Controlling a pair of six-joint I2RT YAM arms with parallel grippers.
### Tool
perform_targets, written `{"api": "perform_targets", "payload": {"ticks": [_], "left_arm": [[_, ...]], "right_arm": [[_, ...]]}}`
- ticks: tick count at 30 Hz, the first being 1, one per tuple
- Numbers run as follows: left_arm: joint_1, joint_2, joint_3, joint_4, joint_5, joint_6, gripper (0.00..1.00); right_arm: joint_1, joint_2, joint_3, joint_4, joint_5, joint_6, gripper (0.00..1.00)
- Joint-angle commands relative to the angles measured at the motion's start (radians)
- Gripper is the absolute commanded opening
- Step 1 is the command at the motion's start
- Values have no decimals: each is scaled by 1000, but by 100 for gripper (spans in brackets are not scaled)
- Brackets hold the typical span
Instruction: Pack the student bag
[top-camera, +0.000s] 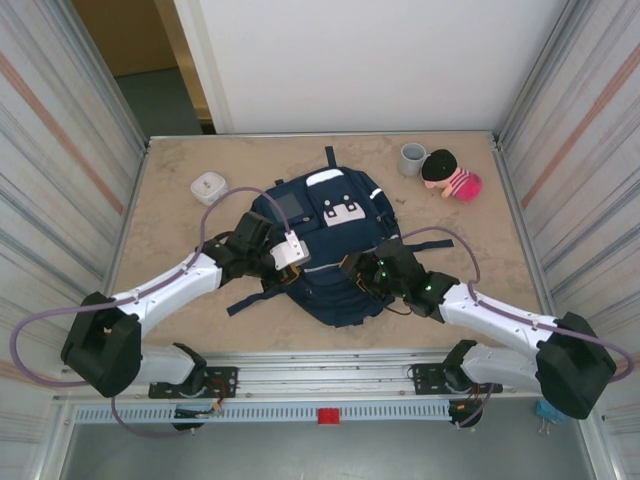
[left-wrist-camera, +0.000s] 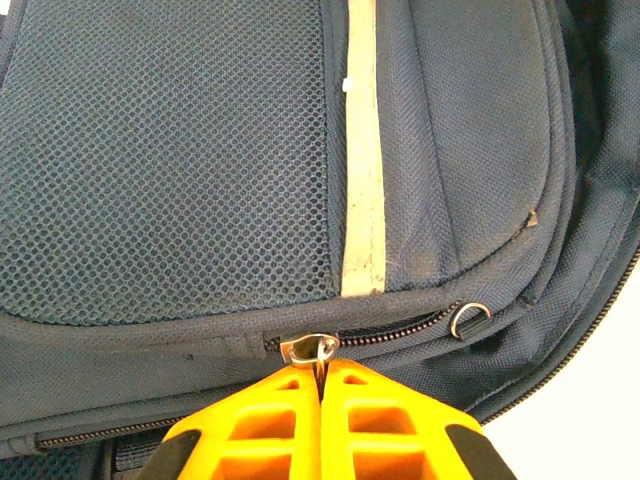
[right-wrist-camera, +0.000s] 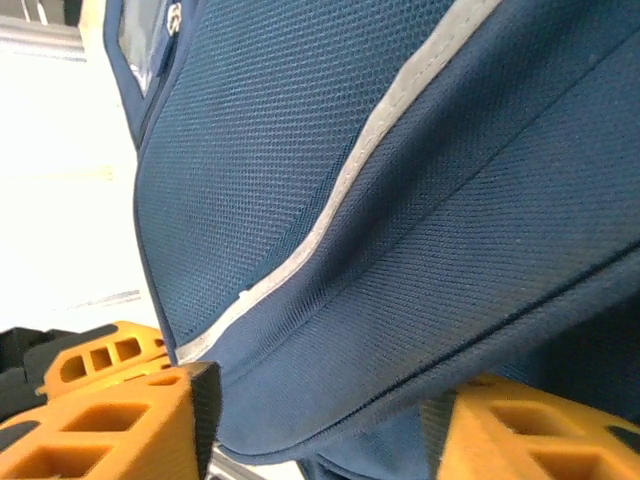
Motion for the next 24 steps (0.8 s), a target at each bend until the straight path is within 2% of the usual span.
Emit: {"api": "perform_targets", "payload": {"ticks": [1, 4, 6, 11, 16, 20, 24], "left_arm": [[-3, -54, 8, 0, 79, -31, 0], [-12, -64, 7, -1, 81, -55, 0], [-24, -66, 6, -11, 90, -60, 0], [-75, -49, 2, -30, 117, -103, 0], [-138, -38, -19, 66, 123, -225, 0], [-176, -48, -36, 181, 84, -362, 0], [-235, -64, -51, 250, 27, -436, 0]], "right_arm": [[4, 24, 0, 79, 17, 16, 41], [16, 35, -3, 126, 49, 23, 29], [27, 31, -9, 161, 68, 25, 26], [35, 34, 10, 178, 69, 12, 22], [59, 56, 23, 195, 84, 13, 16], [78, 83, 37, 217, 90, 13, 15], [102, 104, 64, 220, 102, 3, 13]]}}
